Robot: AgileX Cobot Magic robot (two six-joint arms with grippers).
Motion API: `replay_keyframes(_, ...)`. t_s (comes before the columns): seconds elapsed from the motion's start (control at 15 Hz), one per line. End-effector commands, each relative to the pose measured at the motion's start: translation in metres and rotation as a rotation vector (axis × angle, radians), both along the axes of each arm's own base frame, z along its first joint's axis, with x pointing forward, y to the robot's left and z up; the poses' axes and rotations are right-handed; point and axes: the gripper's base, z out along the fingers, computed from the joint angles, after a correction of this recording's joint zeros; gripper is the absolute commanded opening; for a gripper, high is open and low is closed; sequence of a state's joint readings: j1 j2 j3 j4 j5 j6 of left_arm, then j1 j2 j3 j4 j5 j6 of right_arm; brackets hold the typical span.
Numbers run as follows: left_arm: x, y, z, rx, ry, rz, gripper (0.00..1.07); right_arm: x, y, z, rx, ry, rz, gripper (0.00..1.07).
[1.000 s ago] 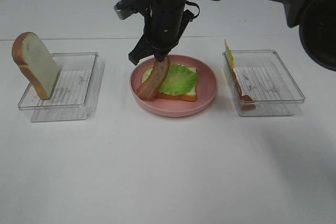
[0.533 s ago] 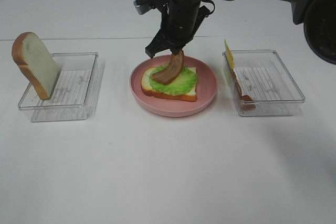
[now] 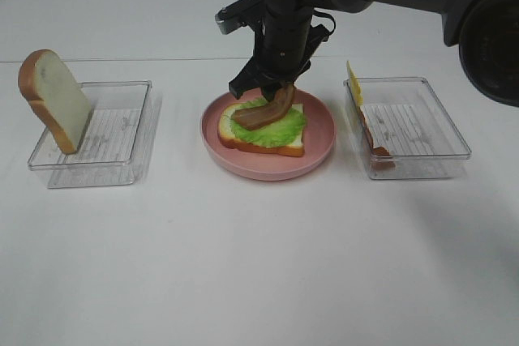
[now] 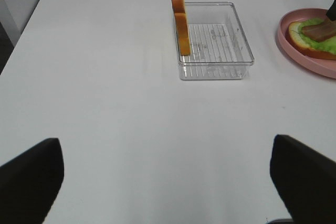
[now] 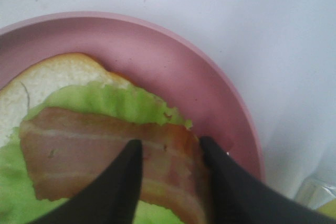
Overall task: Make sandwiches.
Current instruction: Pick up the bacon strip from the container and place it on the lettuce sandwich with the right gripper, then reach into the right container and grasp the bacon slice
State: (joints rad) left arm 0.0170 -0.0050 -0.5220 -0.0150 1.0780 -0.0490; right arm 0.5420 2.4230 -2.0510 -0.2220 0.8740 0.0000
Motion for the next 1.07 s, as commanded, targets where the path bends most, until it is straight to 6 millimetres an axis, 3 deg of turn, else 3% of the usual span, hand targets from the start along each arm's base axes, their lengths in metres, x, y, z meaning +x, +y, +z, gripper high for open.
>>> replay_keyframes(0.07,-0.002,0.000,0.000,0.002,-0.020,0.002,1.01,0.003,-0.005,-0.001,-0.055,-0.034,-0.012,0.81)
replay_keyframes(0.13,-0.002,0.000,0.000,0.002,-0.020,0.002,1.01,0.004,-0.006,0.000,-0.069,-0.037,-0.009,0.90)
replay_keyframes(0.47,-0.002,0.000,0.000,0.002,-0.020,0.002,1.01,-0.002,-0.011,0.031,-0.060,-0.051,-0.042,0.91)
replay_keyframes(0.6,-0.002,0.000,0.000,0.002,-0.020,0.002,1.01,-0.010,-0.017,0.064,-0.056,-0.059,-0.054,0.91)
replay_keyframes(0.8,-0.002,0.000,0.000,0.002,-0.020,0.002,1.01,-0.019,-0.023,0.095,-0.053,-0.078,-0.053,0.91)
replay_keyframes(0.87,-0.002,0.000,0.000,0.002,-0.020,0.002,1.01,-0.030,-0.031,0.128,-0.051,-0.101,-0.069,0.91)
replay_keyframes(1.07,-0.002,0.000,0.000,0.002,-0.020,0.002,1.01,-0.044,-0.041,0.158,-0.050,-0.110,-0.091,0.91)
